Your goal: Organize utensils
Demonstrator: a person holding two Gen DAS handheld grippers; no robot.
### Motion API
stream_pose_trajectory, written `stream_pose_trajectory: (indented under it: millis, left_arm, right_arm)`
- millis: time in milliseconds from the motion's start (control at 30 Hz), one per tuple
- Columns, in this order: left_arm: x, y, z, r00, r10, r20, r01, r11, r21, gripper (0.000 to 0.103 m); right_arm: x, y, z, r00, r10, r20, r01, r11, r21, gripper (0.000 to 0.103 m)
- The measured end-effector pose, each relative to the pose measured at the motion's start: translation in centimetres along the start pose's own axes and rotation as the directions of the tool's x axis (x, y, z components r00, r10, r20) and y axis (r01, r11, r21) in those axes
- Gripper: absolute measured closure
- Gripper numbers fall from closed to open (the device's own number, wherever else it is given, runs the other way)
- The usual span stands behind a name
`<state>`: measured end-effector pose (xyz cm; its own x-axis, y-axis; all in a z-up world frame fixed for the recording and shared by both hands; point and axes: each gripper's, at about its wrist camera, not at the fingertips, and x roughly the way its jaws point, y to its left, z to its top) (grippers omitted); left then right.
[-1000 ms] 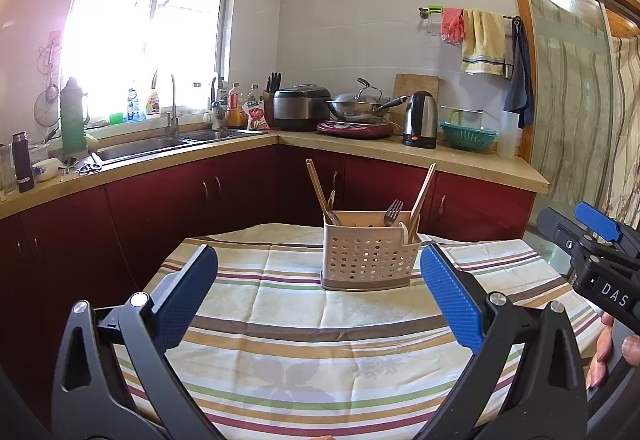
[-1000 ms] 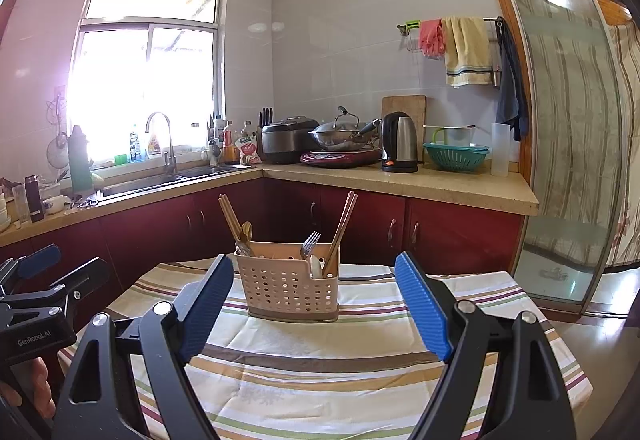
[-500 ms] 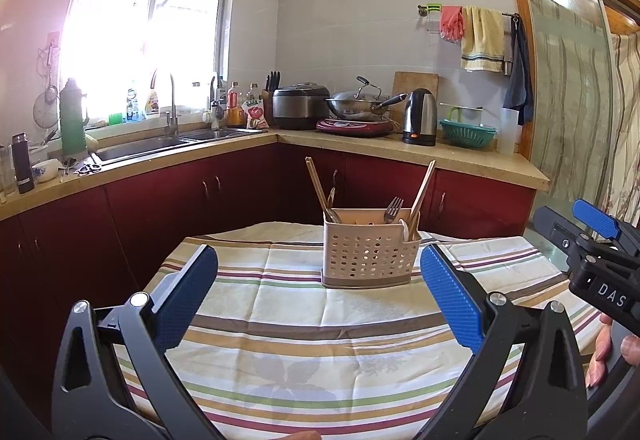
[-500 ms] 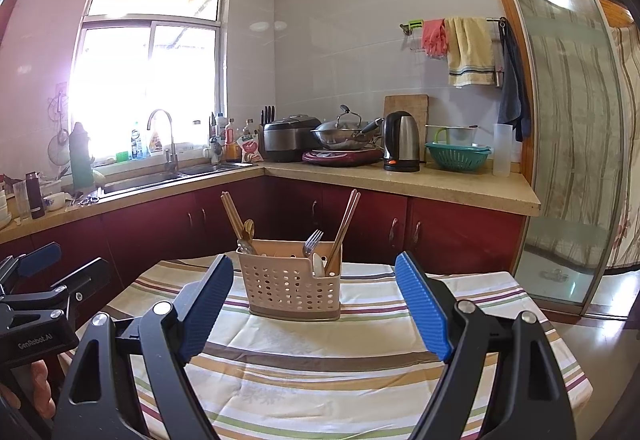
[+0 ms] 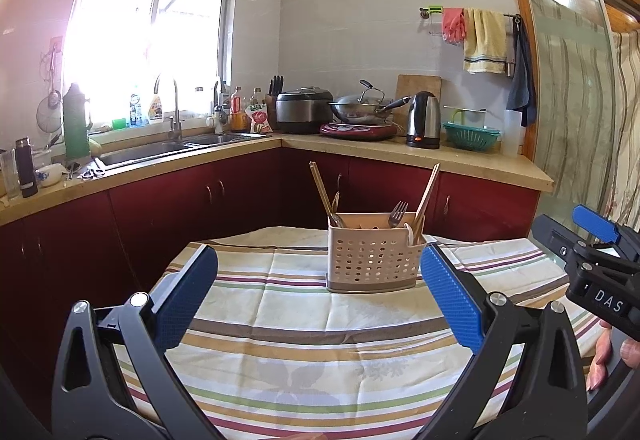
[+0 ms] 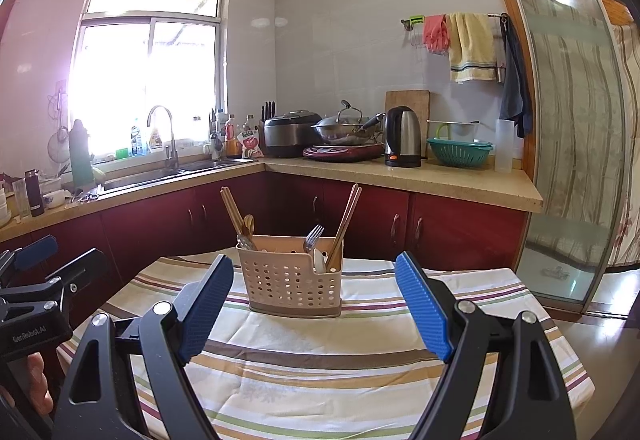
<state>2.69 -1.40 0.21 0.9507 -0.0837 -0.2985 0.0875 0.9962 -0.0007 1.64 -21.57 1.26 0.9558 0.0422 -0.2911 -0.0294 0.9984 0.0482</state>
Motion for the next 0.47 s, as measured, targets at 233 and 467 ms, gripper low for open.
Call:
stream_pose_trajectory:
  millis: [233,467]
  left_arm:
    - [0.4,0.0,0.1,1.000,-0.004,0.003,0.004,1.000,0.000,0.004]
    - [5.4,2.0,-0.4,0.996,0.056,-0.073,-0.056,0.998,0.003,0.004]
  right_arm:
    - [0.3,-0.2,0.0,1.000,-0.003,-0.001,0.003,1.000,0.002,0.022]
    - [2.9,-3.5,-0.7,0.998,-0.054,-0.020,0.054,0.998,0.016,0.017]
